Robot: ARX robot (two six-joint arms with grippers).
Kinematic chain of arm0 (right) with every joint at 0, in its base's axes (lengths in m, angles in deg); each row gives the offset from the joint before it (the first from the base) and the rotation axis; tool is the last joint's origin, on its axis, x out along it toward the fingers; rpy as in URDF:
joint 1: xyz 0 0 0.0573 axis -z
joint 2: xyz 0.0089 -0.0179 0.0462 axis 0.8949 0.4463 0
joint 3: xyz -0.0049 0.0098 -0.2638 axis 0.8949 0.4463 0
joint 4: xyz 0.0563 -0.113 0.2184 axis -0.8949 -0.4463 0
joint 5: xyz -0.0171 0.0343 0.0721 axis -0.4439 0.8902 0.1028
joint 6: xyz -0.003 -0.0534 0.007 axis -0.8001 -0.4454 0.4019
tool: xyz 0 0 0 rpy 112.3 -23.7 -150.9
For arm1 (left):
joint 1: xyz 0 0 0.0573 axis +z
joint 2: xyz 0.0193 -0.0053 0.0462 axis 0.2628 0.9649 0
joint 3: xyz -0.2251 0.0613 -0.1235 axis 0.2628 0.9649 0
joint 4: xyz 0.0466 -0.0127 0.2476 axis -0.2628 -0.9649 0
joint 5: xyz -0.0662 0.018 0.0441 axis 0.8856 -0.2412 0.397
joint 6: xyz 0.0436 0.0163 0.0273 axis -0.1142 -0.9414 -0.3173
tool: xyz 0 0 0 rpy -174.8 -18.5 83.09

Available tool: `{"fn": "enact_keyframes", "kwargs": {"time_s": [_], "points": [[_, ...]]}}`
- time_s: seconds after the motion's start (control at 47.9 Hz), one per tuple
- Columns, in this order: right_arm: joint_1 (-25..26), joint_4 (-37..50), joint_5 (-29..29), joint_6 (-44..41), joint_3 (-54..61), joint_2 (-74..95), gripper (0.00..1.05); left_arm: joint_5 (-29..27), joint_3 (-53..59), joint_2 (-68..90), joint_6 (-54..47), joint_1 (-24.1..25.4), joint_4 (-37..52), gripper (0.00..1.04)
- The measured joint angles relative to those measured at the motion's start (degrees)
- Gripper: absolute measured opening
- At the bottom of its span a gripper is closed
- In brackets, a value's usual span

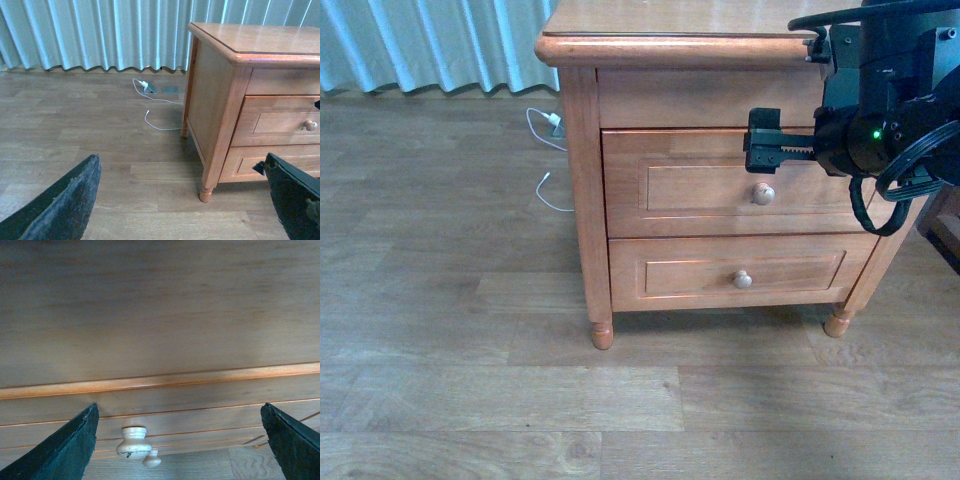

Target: Put charger into drawer

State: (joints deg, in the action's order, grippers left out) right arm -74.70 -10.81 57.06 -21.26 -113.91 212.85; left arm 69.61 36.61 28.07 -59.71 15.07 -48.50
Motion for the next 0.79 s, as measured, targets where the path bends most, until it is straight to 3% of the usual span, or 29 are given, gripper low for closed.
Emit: {"fn": "enact_keyframes", "kwargs": {"time_s": [0.793], "points": [[-0.5,5.5,-5.9,3.9,-0.5,2.7,0.97,0.0,0.0,0.0,0.0,0.0,0.0,0.99]]}}
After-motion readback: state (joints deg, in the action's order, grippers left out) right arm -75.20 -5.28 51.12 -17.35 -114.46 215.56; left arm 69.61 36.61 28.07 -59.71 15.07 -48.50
